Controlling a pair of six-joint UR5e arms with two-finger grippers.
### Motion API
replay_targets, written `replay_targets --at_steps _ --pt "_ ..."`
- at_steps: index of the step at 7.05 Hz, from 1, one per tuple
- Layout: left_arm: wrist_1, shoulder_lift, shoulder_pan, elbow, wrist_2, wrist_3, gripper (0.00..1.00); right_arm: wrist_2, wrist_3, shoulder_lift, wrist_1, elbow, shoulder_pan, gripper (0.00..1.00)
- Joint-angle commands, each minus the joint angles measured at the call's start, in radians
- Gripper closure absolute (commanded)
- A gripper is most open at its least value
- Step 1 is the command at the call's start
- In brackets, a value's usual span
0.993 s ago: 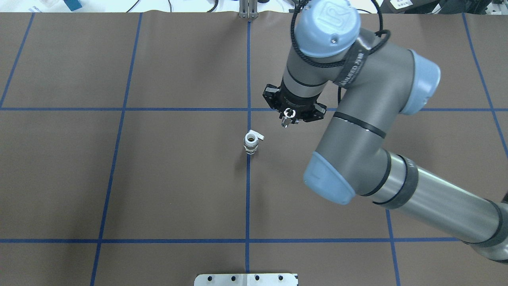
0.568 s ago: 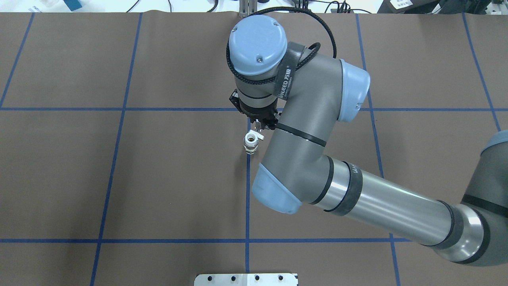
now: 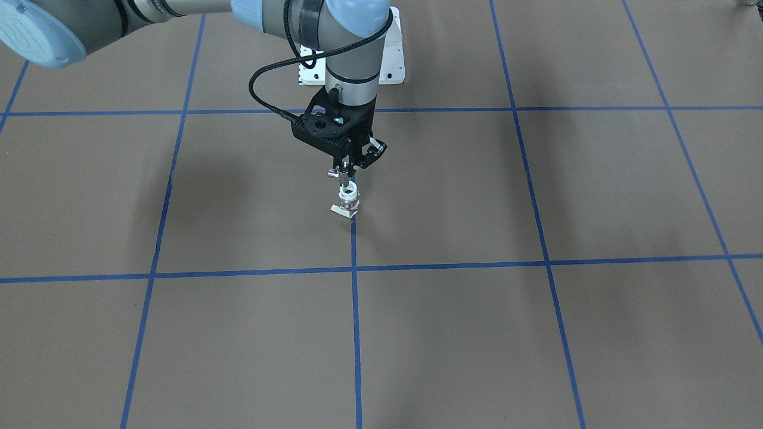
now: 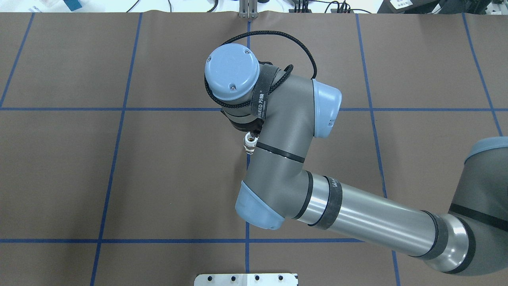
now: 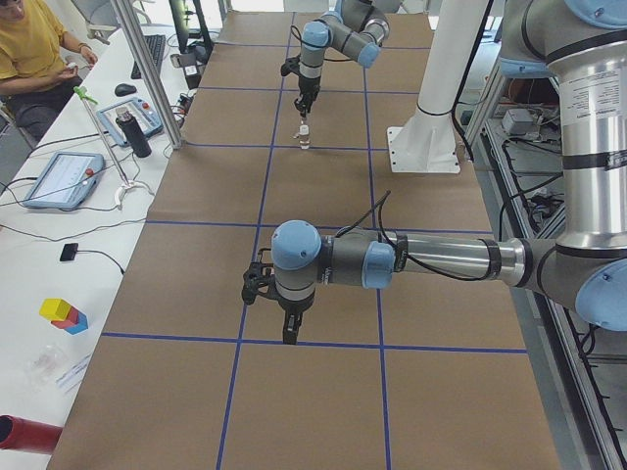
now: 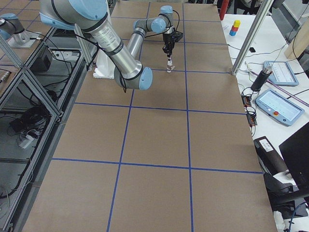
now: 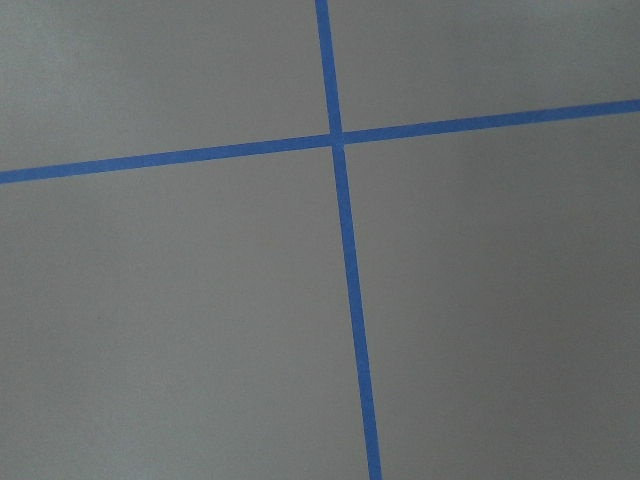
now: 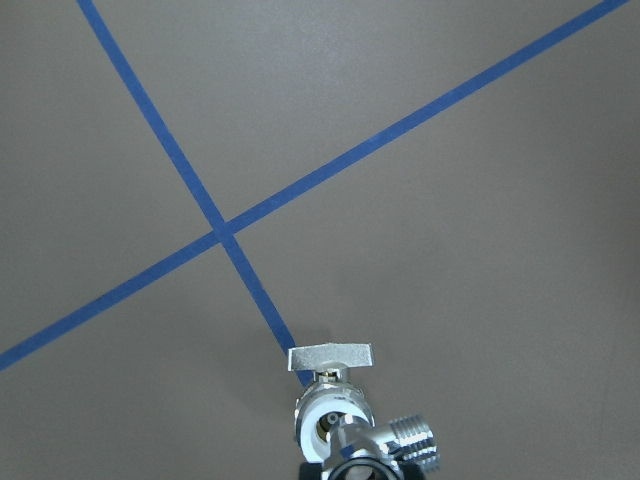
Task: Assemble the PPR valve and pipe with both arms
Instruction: 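Lower the valve onto the top of the white fitting with the right gripper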
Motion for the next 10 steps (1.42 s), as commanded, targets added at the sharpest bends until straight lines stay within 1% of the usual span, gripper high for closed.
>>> replay_targets --at_steps 1,4,6,10 --pt "0.0 0.0 0.0 -0.001 0.0 0.0 0.0 -0.019 0.0 0.0 0.004 -0.004 -0.014 1.0" --pt "0.0 0.0 0.0 -0.001 0.0 0.0 0.0 -0.029 -0.001 -0.003 0.006 -0.015 -0.023 1.0" --pt "0.0 0.0 0.0 -0.001 0.0 0.0 0.0 -0.034 -0.003 -0.008 0.059 -0.039 -0.026 1.0" --pt "0.0 -0.002 0.001 -0.001 0.0 0.0 0.0 -0.037 -0.01 -0.014 0.061 -0.043 -0.026 1.0"
